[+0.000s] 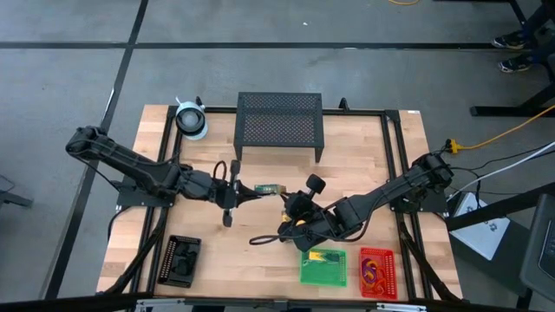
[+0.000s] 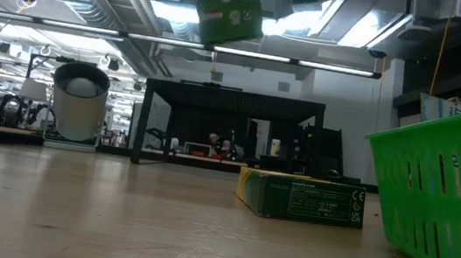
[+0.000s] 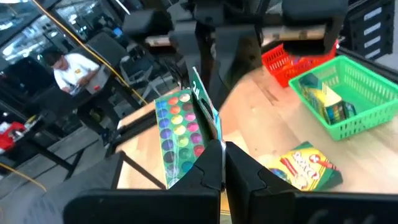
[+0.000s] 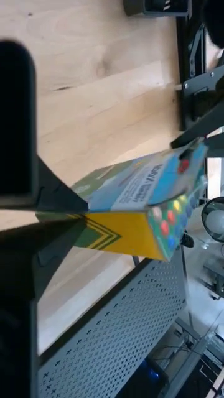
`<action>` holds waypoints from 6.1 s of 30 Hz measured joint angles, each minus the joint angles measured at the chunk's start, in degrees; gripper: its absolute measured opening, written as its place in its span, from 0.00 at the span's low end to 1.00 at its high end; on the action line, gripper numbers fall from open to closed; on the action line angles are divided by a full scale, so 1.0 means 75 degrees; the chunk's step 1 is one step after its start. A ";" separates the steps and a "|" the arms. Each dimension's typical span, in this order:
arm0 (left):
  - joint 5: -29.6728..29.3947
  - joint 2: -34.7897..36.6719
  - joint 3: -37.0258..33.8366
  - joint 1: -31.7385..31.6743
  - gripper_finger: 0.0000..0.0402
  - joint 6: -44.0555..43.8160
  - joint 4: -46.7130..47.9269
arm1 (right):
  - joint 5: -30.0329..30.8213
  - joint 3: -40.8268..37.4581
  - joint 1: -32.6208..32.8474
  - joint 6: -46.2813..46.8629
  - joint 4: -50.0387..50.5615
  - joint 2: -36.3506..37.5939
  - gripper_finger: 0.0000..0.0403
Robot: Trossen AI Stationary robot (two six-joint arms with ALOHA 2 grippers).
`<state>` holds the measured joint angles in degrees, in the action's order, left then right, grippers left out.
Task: Pick & Place Office Desk Supplies
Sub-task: Put the yellow green crayon box into the green bin
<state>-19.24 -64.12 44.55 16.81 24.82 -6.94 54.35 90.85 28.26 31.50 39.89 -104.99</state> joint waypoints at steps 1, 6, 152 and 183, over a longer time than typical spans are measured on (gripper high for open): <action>0.0015 0.0000 -0.0006 -0.0026 0.00 -0.0012 0.0097 | 0.0003 0.0000 -0.0013 -0.0023 -0.0018 0.0000 0.03; 0.0143 -0.0006 -0.0023 -0.0202 0.00 -0.0026 0.0155 | -0.0089 0.0000 -0.0134 -0.0086 -0.0011 0.0000 0.02; -0.0487 0.1798 -0.1509 0.0144 0.41 -0.2800 0.1804 | -0.7569 0.0682 0.1584 0.2338 0.2740 -0.1221 0.26; -0.0480 0.1792 -0.1509 0.0145 0.39 -0.2746 0.1749 | -0.7961 -0.0368 0.1384 0.2482 0.2948 -0.1253 0.26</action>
<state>-22.84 -50.68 33.23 17.90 4.22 6.17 -5.36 88.09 38.64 50.12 62.01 -114.39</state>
